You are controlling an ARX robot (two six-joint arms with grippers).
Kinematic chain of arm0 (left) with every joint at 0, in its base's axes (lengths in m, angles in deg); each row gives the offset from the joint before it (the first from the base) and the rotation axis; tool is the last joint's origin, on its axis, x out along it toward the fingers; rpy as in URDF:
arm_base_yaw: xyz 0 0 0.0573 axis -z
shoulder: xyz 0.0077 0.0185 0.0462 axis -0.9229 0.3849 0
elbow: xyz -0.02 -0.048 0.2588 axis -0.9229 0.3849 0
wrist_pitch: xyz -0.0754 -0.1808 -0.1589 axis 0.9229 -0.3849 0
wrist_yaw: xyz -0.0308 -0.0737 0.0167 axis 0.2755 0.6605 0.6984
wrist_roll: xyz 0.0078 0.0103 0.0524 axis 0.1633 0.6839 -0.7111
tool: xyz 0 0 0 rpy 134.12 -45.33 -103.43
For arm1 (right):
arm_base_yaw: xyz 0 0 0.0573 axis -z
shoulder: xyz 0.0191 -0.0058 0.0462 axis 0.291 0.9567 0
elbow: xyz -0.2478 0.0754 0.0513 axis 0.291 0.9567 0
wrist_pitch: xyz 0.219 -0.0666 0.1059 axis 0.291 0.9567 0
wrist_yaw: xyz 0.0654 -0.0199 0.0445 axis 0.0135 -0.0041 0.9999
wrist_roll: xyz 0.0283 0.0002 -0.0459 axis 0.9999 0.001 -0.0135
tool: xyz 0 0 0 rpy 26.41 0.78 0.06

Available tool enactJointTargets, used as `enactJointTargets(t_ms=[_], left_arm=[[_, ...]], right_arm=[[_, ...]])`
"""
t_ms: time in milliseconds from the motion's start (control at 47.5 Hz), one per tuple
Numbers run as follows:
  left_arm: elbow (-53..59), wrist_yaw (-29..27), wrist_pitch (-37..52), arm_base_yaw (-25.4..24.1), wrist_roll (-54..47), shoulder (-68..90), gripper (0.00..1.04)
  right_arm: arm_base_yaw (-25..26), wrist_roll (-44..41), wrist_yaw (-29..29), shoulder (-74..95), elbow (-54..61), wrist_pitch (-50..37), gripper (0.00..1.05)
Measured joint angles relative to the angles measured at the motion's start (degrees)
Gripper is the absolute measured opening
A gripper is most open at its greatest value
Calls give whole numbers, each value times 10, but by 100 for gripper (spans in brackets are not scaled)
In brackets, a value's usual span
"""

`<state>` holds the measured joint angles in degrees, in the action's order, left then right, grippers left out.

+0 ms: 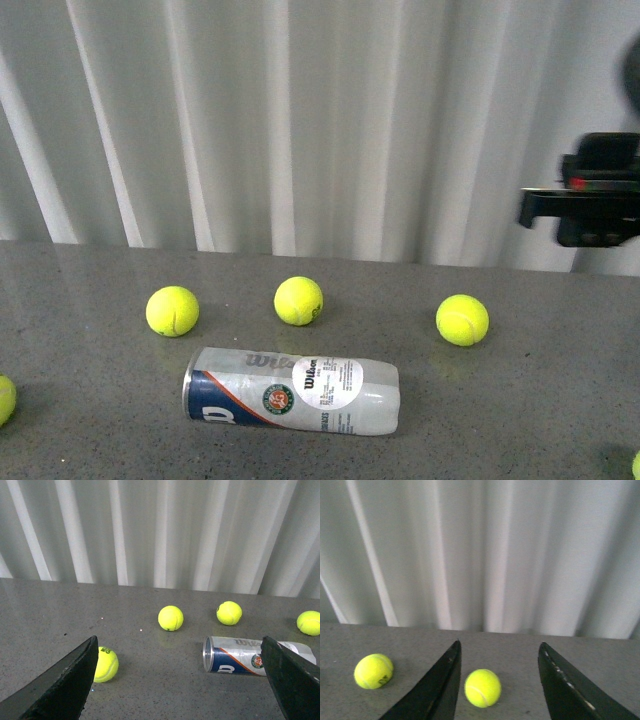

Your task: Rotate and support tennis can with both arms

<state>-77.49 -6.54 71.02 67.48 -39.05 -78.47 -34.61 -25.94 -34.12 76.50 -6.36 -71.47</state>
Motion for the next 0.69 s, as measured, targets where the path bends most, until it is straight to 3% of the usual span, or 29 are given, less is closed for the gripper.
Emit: enactJointTargets(t_ms=[211,484,695], left_arm=[[0,0,0,0,0,0,98],[0,1,0,0,0,0,98],[0,0,0,0,0,0,98]], right_arm=[[51,-1,54,-99,116,-3,4],[100,-3,94,-193,213,-7,3],[123,-3,119,-295,250,59,3]])
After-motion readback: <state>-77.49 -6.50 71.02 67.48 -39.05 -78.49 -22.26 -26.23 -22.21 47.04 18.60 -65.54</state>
